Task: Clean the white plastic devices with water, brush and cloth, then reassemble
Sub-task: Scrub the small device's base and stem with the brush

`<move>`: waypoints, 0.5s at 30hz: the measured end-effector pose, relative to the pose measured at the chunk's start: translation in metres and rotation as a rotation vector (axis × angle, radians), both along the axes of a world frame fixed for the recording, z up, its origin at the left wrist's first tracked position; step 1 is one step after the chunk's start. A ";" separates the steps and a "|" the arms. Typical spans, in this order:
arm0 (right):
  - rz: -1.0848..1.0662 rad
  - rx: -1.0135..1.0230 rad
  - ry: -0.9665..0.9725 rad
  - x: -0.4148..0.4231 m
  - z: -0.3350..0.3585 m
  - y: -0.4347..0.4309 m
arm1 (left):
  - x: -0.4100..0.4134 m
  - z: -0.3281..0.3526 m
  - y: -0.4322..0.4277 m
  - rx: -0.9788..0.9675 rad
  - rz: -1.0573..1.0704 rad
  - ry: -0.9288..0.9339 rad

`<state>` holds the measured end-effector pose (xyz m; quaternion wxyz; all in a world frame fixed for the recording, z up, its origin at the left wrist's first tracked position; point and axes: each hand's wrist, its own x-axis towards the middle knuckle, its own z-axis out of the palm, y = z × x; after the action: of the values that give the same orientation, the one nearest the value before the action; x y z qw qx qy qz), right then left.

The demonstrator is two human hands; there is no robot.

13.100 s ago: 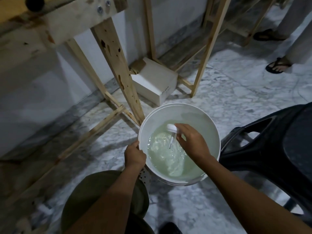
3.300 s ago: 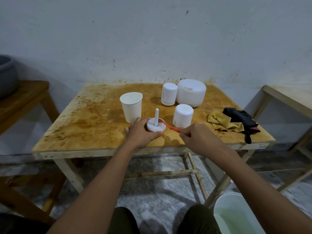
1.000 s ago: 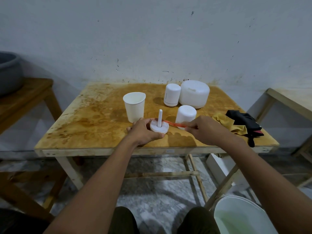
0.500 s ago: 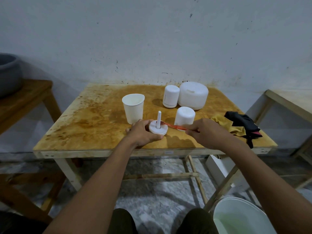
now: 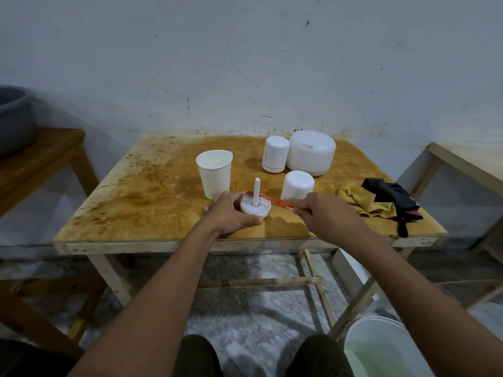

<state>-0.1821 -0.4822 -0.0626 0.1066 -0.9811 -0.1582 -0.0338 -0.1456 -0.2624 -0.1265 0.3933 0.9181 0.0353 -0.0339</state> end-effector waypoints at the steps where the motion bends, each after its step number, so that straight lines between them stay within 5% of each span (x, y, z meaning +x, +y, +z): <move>1: 0.003 -0.051 -0.047 -0.003 0.000 0.000 | 0.000 -0.001 0.000 0.004 0.006 -0.009; 15: -0.081 0.100 0.055 -0.027 0.000 -0.003 | -0.014 -0.001 -0.017 0.138 0.119 -0.166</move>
<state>-0.2087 -0.4856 -0.0622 0.1583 -0.9807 -0.1133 -0.0193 -0.1595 -0.2794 -0.1271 0.3319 0.9390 0.0592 0.0680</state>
